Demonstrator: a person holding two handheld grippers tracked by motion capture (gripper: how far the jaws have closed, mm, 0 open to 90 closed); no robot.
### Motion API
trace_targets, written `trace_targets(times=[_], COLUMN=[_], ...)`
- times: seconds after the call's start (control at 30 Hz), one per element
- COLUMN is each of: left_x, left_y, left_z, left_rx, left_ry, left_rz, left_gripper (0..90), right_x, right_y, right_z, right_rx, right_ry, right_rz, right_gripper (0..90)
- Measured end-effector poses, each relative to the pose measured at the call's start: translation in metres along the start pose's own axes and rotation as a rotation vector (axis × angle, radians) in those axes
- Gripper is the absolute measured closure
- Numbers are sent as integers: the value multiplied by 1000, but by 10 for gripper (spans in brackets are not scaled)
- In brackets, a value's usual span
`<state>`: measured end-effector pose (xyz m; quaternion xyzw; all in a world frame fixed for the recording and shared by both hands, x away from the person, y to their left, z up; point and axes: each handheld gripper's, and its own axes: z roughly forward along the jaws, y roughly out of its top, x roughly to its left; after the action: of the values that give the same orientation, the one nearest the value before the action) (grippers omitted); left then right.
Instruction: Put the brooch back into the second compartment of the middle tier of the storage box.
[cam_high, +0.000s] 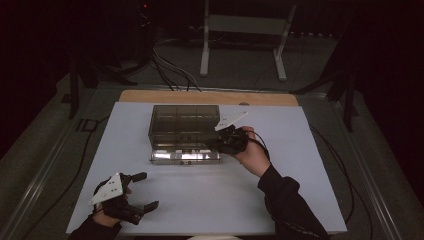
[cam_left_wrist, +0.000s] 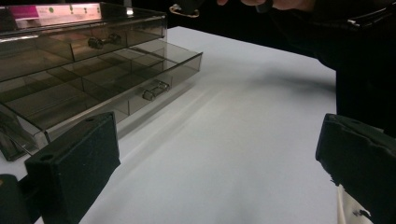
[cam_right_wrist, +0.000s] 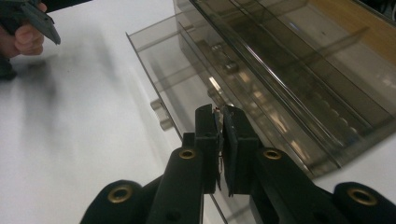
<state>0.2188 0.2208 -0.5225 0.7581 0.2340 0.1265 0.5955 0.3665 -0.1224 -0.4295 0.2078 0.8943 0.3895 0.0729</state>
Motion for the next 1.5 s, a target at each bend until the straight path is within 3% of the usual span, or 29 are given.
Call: trace_targets(times=[0.97,1.5], left_x=[0,0], left_y=[-1,0], left_z=[1,0], left_rx=[3,-2], left_ry=[-3,-7], left_rz=[-2,-3], left_gripper=[6,6], right_x=[12,13], right_y=[31,36], right_z=[52,84], right_rx=[18,71], right_ry=[68,86], right_rz=[-21,-21], right_gripper=[852,848])
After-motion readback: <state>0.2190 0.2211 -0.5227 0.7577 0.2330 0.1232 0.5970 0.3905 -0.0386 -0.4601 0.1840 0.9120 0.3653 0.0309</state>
